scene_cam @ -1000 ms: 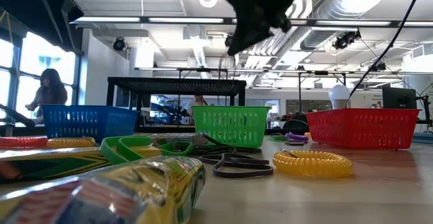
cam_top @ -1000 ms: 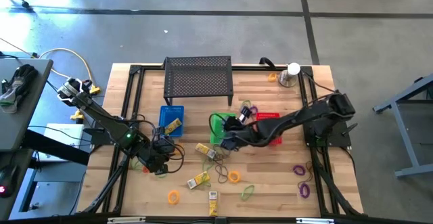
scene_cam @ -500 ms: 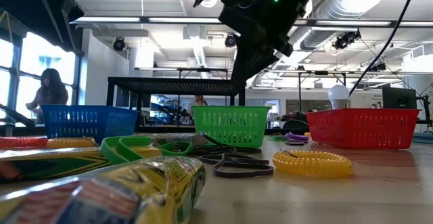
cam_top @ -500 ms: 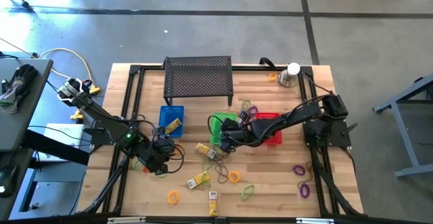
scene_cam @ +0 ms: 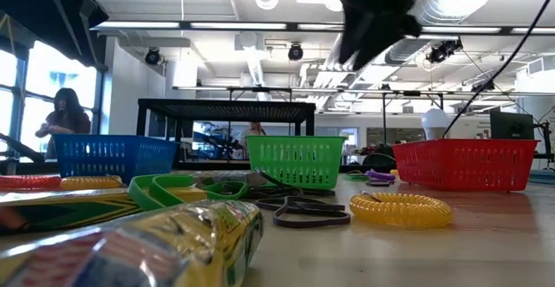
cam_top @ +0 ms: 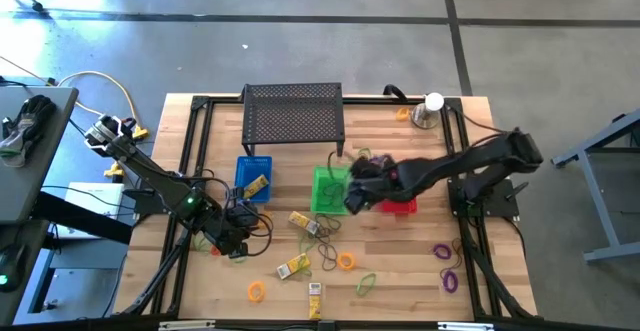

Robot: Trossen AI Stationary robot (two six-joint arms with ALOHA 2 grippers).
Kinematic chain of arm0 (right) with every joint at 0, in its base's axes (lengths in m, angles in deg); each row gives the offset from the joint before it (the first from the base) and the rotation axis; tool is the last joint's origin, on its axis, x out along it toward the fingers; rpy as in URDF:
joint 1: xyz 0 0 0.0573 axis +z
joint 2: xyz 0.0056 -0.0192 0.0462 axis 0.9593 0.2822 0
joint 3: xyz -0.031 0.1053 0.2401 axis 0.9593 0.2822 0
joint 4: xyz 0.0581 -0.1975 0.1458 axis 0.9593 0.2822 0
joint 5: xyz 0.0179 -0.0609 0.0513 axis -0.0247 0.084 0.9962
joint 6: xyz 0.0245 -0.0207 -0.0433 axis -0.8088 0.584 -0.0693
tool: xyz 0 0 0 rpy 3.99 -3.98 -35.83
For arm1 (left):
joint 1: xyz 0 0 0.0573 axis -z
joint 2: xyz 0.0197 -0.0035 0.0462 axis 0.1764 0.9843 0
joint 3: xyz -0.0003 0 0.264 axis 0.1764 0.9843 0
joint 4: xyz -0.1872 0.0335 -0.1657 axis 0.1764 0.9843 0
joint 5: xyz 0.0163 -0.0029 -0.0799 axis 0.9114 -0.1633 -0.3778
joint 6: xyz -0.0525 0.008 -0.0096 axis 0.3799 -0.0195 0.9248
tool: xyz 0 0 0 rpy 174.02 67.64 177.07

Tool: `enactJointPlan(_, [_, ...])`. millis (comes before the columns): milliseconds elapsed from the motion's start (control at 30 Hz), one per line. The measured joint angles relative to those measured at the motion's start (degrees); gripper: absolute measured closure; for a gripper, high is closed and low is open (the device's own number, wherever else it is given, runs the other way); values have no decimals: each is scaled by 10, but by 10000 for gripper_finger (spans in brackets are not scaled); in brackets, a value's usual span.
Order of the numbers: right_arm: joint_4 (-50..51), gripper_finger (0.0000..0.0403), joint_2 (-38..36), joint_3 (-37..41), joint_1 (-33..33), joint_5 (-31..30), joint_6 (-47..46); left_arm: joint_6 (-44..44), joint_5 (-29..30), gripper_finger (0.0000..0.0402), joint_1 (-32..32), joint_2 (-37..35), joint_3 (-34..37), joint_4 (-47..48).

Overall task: Pick & Place Office Desk Supplies
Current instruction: Put the violet spring keychain into the red bin

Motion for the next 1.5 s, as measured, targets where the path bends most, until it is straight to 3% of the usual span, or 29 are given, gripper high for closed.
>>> enactJointPlan(100, [78, 242, -29, 0, -35, 45, -34, -2, 1, 291, 0, 0, 0, 0])
enactJointPlan(267, [149, 254, -39, 0, -123, 98, 4, -6, 13, 291, 0, 0, 0, 0])
enactJointPlan(500, [158, 258, -6, 0, -262, 150, 73, -1, 26, 291, 0, 0, 0, 0])
enactJointPlan(700, [160, 238, 26, 21, -335, 207, 128, 10, 26, 291, 6, 0, 0, 0])
enactJointPlan(867, [124, 194, 44, 51, -367, 218, 157, 10, 26, 291, 16, 0, 1, 0])
enactJointPlan(1033, [76, 166, 60, 56, -376, 214, 245, 5, 27, 291, 18, 0, 1, 0])
enactJointPlan(1233, [46, 169, 83, 55, -376, 206, 370, 5, 30, 291, 18, 0, 1, 0])
enactJointPlan(1500, [38, 172, 139, 55, -374, 220, 435, 10, 30, 291, 18, 0, 1, 0])
